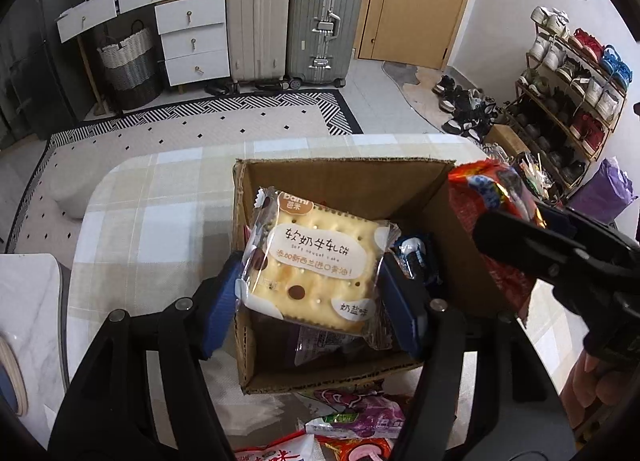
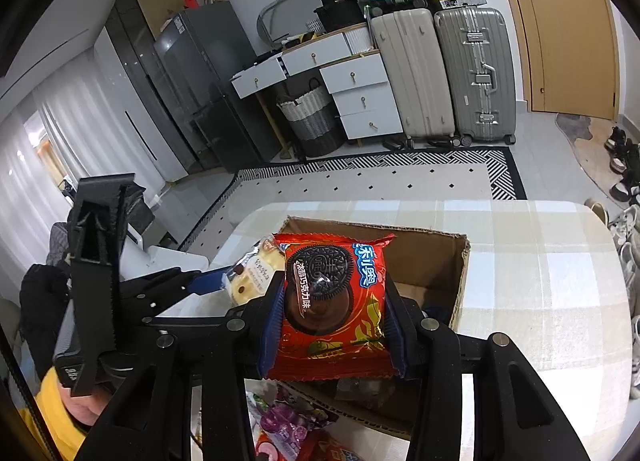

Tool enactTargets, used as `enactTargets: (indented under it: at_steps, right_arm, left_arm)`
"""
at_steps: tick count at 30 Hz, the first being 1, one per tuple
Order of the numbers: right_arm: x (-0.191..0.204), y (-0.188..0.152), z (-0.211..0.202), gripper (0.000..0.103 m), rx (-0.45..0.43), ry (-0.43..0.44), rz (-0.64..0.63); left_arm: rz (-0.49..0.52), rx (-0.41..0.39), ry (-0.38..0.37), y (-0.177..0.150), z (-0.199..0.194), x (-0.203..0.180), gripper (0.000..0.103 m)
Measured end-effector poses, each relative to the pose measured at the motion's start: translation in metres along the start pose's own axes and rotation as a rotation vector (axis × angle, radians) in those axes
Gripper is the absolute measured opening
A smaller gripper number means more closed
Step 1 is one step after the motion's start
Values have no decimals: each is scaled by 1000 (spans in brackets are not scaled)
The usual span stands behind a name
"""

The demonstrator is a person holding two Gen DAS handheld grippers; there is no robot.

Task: Organize snacks
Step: 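Open both tools to drop the cracker and cookie packs into the box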

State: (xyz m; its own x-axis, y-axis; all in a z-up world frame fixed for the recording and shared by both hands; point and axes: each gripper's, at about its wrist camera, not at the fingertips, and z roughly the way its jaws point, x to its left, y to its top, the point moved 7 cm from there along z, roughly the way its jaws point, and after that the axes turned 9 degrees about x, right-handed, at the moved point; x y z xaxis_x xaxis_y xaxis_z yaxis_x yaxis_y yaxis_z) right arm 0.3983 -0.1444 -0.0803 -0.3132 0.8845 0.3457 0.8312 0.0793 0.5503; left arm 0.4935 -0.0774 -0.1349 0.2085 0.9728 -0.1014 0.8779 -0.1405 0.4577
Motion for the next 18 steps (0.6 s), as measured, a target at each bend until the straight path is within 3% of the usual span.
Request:
enactTargets:
  at_steps: [8,18]
  right_arm:
    - [-1,-3,6,44,9,10,3]
    - [-5,-6,2,44,7,-6,15]
  left_arm:
    - [14,-11,10,-10,0,-6,65]
    - [21,-32,26,-22,-18,-6,79]
